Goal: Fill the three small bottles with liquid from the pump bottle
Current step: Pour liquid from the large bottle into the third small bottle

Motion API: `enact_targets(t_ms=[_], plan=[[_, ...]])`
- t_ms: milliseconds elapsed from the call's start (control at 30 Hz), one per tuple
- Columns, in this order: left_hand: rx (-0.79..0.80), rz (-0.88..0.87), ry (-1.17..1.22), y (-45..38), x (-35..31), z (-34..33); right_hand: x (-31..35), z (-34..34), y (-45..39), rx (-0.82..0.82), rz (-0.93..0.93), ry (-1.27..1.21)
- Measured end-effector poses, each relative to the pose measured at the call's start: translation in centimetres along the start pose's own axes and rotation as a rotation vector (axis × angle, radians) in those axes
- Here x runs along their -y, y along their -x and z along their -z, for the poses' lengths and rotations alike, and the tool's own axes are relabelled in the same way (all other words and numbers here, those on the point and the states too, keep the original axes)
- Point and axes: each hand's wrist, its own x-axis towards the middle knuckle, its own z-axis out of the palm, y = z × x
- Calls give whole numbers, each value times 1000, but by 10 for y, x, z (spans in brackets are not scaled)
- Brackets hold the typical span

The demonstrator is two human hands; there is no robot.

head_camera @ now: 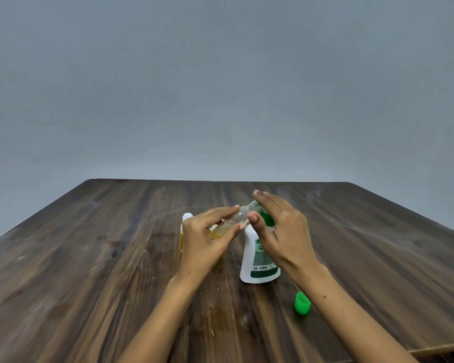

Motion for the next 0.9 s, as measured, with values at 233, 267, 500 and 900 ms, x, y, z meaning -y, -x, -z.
enact_targets(t_ms=[233, 267, 500, 900], plan=[[-40, -13, 23, 1, -1, -4, -2, 9, -6, 54, 16, 6], [-40, -22, 17, 1, -1, -3, -2, 9, -5, 46, 16, 10], [-32, -48, -26, 2, 3, -2, 0, 4, -4, 30, -8, 2], [-57, -106, -78, 3, 7, -1, -2, 8, -5, 32, 15, 19]])
